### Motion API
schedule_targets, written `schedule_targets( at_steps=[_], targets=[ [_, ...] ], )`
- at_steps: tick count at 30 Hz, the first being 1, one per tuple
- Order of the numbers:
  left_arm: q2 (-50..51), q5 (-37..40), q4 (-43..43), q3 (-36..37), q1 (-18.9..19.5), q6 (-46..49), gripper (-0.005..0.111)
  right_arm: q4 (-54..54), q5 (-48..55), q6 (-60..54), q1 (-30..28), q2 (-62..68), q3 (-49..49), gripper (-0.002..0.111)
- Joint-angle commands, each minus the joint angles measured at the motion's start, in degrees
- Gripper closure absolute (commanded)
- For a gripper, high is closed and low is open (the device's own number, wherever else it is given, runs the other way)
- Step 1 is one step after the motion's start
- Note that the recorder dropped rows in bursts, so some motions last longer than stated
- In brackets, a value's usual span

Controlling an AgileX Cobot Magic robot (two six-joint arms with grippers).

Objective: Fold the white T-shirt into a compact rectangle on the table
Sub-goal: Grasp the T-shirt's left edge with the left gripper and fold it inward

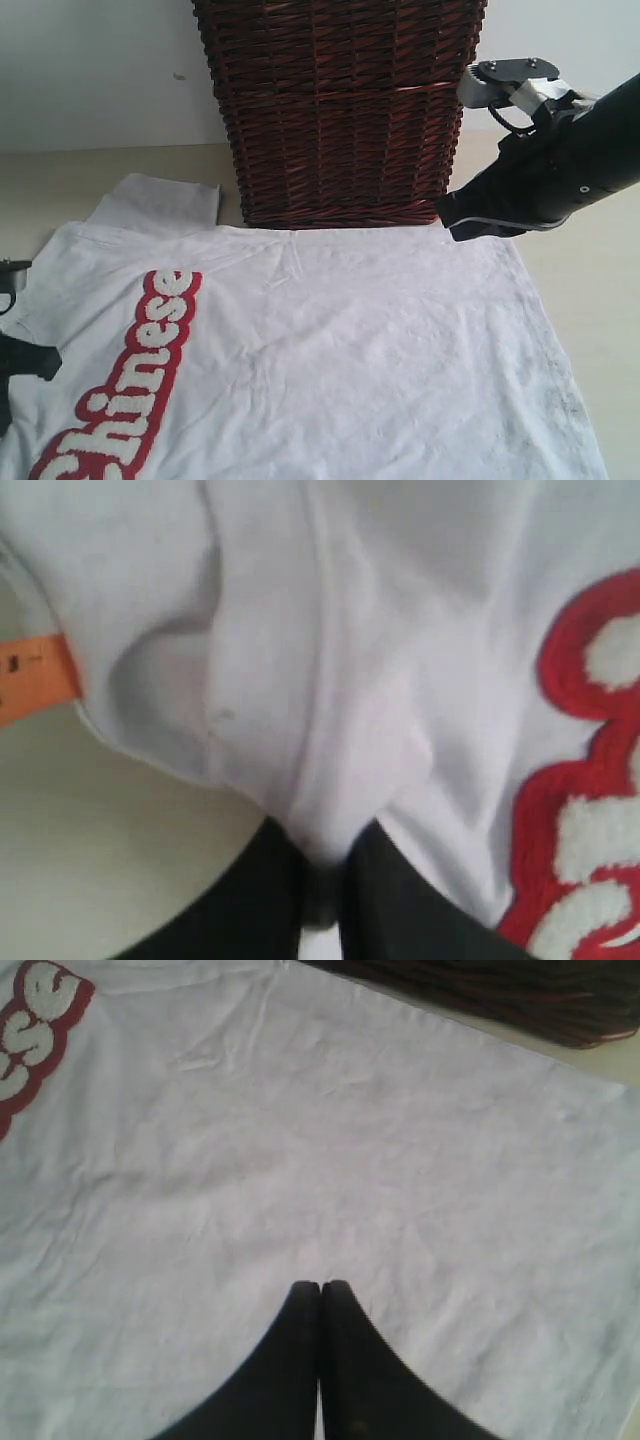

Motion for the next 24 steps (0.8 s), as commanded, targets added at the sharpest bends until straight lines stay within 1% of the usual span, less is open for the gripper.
schedule_targets(
  at_steps=[1, 4, 5, 6, 8, 9, 10, 11, 12, 13, 14, 15, 16, 17, 18, 19, 21, 24],
  targets=[
    [-1.17, -3.23, -4.07, -3.07, -2.79, -0.53, 0.077, 0.14, 0.37, -0.4, 0.11, -0.72, -0.39, 0.108],
    [-1.17, -8.13, -5.17, -4.36, -7.19, -0.65, 0.045, 0.14, 0.37, -0.4, 0.11, -0.72, -0.39, 0.108],
    [-1.17, -10.16, -5.17, -4.64, -8.61, -0.71, 0.039, 0.31, 0.34, -0.4, 0.11, -0.72, -0.39, 0.108],
    [-1.17, -13.06, -5.17, -4.92, -10.4, -0.71, 0.037, 0.31, 0.34, -0.4, 0.11, -0.72, -0.39, 0.108],
    [-1.17, -18.6, -5.17, -4.94, -14.25, -0.56, 0.037, 0.43, 0.34, -0.4, 0.11, -0.72, -0.39, 0.108],
    [-1.17, -24.14, -5.17, -4.94, -17.98, -0.17, 0.037, 0.6, 0.34, -0.28, 0.11, -0.72, -0.39, 0.108],
    [-1.17, -26.26, -5.17, -4.94, -19.38, -0.17, 0.037, 0.6, 0.34, -0.28, 0.11, -0.72, -0.39, 0.108],
    [-1.17, -29.02, -5.17, -5.04, -22.34, -0.17, 0.037, 0.6, 0.34, -0.28, 0.11, -0.72, -0.39, 0.108],
    [-1.17, -29.15, -5.04, -5.04, -23.24, -0.17, 0.037, 0.6, 0.34, -0.28, 0.11, -0.72, -0.39, 0.108],
    [-1.3, -26.65, -3.61, -5.46, -24.2, -0.17, 0.037, 0.6, 0.34, -0.28, 0.11, -0.72, -0.39, 0.108],
    [-1.4, -24.59, -2.34, -5.82, -24.36, -0.17, 0.037, 0.6, 0.34, -0.28, 0.11, -0.72, -0.39, 0.108],
    [-2.24, -17.93, 3.91, -6.09, -23.41, -4.62, 0.038, 0.6, 0.34, -0.28, 0.11, -0.72, -0.39, 0.108],
    [-2.8, -14.89, 8.85, -6.09, -22.59, -8.33, 0.038, 0.6, 0.34, -0.28, 0.11, -0.72, -0.39, 0.108],
    [-4.22, -7.06, 18.57, -5.99, -20.08, -17.69, 0.038, 0.6, 0.52, -0.28, 0.11, -0.72, -0.39, 0.108],
    [-5.35, -2.79, 21.46, -5.33, -18.1, -21.33, 0.038, 0.6, 0.66, -0.16, 0.11, -0.72, -0.39, 0.108],
    [-6.82, -2.39, 20.24, -3.92, -16.07, -21.25, 0.038, 0.6, 0.8, -0.16, 0.11, -0.72, -0.61, 0.108],
    [-8.23, -5.69, 13.61, 0.57, -12.72, -17.37, 0.038, 0.6, 1.64, -0.16, 0.11, -0.72, -0.88, 0.108],
    [-6.94, -9.99, 5.81, 6.53, -9.03, -12.45, 0.038, 0.6, 2.16, -0.16, 0.11, -0.72, -0.88, 0.108]
  ],
)
